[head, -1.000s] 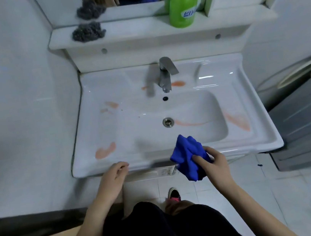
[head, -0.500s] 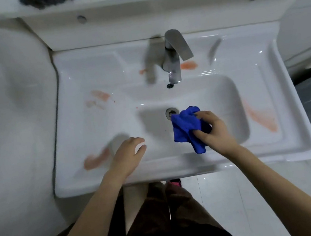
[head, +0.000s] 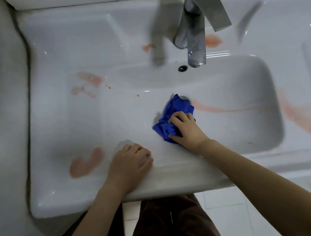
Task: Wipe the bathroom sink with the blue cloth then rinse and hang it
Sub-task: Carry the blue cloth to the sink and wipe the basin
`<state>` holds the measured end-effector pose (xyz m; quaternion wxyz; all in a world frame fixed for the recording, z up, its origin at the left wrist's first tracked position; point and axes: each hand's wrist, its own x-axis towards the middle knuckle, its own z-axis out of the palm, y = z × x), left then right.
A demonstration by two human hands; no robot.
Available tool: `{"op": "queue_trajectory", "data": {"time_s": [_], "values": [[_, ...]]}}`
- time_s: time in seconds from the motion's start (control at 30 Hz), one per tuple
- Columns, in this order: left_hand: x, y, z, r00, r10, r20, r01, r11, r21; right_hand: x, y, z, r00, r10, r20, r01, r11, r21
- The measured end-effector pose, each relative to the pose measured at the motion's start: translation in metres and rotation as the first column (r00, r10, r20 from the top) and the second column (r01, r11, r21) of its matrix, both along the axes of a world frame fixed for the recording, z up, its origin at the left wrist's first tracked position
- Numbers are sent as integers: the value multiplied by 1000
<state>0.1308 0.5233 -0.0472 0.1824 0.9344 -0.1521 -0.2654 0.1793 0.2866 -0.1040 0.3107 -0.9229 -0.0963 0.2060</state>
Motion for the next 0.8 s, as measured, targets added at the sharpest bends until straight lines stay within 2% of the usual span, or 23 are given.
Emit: {"op": "queue_trajectory", "data": {"time_s": [0.1, 0.2, 0.27, 0.33, 0.4, 0.47, 0.57, 0.67, 0.73, 0.8], "values": [[0, 1, -1, 1000, 13, -20, -13, 1000, 8, 3, 11, 0, 995, 94, 29, -96, 992, 81], [-3, 1, -2, 998, 60, -22, -60, 998, 1, 1, 4, 5, 986, 165, -33, -159, 979, 125], [1, -4, 0, 995, 85, -42, -85, 996, 2, 3, -7, 13, 983, 112, -145, -76, 969, 234], [13, -9, -3, 984, 136, -113, -140, 990, -31, 12, -13, 22, 968, -60, -242, 135, 942, 308], [31, -14, -7, 917, 307, -253, -341, 935, -102, 28, -15, 21, 958, -242, -151, 275, 925, 262], [50, -20, -14, 857, 415, -306, -482, 856, -187, 45, -12, 15, 956, -288, -60, 293, 946, 135], [72, -39, -30, 812, 453, -367, -550, 804, -226, 59, 3, 5, 975, -180, -132, 181, 984, -9], [77, -55, -49, 806, 440, -397, -535, 828, -169, 62, 13, -6, 983, -77, -167, 49, 985, -167], [74, -58, -57, 791, 455, -410, -557, 813, -172, 60, 15, -5, 981, -97, -165, 72, 986, -152], [72, -58, -55, 728, 487, -483, -628, 757, -184, 53, 10, 0, 970, -157, -185, 152, 988, -37]]}}
